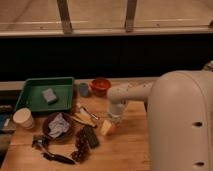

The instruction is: Place apple in paper cup

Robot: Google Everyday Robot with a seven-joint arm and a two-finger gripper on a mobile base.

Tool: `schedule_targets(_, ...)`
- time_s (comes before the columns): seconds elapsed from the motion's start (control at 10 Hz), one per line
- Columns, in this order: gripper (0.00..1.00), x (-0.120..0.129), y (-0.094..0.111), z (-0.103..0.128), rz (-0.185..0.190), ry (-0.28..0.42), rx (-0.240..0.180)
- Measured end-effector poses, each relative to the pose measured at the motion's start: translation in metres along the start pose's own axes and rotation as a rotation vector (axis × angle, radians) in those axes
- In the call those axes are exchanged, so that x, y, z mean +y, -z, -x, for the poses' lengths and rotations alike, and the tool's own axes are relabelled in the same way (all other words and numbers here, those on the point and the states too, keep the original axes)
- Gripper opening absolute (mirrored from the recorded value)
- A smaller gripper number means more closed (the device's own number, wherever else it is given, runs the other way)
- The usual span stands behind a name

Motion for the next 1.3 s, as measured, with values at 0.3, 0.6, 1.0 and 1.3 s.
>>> schedule_targets(0.3,0.8,0.003,-0.003,-0.002,0.003,-0.002,0.006)
schedule_targets(0.6,0.8,0.01,-0.002,-0.001,0.007,0.01,-0.005)
schedule_targets(1.0,0.8,0.021,0.002,0.007,0.007,0.047,-0.014)
schedule_targets(1.3,0.58,0.029,0.001,0.011,0.004,0.091,0.01)
